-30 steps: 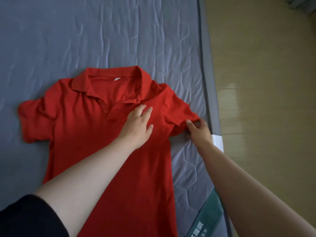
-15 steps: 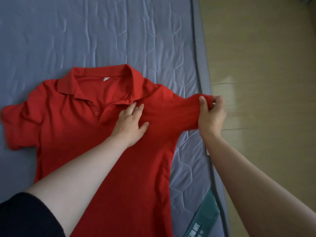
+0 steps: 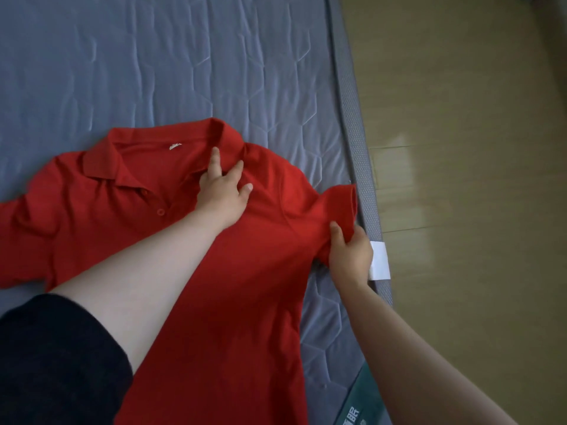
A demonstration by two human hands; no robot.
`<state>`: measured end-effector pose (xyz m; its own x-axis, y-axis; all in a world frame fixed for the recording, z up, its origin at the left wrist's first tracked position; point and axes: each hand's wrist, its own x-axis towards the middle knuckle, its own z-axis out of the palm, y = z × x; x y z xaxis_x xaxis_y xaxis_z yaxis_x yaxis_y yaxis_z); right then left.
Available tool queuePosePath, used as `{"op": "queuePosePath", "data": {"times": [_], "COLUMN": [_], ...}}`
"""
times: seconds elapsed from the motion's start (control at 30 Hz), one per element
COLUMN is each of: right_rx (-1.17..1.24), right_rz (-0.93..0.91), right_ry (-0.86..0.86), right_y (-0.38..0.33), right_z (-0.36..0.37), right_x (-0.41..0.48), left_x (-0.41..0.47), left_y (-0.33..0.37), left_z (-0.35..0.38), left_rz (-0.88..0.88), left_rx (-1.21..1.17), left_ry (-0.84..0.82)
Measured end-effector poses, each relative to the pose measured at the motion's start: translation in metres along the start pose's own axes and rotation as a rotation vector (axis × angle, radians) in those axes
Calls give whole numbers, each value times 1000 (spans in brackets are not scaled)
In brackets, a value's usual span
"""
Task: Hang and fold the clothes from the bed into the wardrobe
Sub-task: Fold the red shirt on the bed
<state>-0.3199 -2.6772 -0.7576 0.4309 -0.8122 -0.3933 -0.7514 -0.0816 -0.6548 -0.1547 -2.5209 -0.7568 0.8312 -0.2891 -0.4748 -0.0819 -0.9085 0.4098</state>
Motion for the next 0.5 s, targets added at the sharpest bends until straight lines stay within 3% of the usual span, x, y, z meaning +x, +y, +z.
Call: {"op": "queuePosePath", "data": {"times": [0.13,0.2,0.27,0.37,0.5], "right_rx": [-297,-212,23,210,182], "right_rz": [103,108,152,145,39], "right_ry": [-99,-125,-141,-100,84], "right_y": [11,8,5,4,10], "right_z": [0,2,2,-4,-5], "right_x": [1,3,6,8,4], "left_x": [-3,1,9,19,-2], "left_y": [-4,-3,-2,0,5], "left_z": [-3,-9,-16,-19,-6], "left_rz": [-24,24,11,-62,210], "left_rx": [60,-20,-171,-200,-257], "left_ry": [-11,123,218,169,237]}}
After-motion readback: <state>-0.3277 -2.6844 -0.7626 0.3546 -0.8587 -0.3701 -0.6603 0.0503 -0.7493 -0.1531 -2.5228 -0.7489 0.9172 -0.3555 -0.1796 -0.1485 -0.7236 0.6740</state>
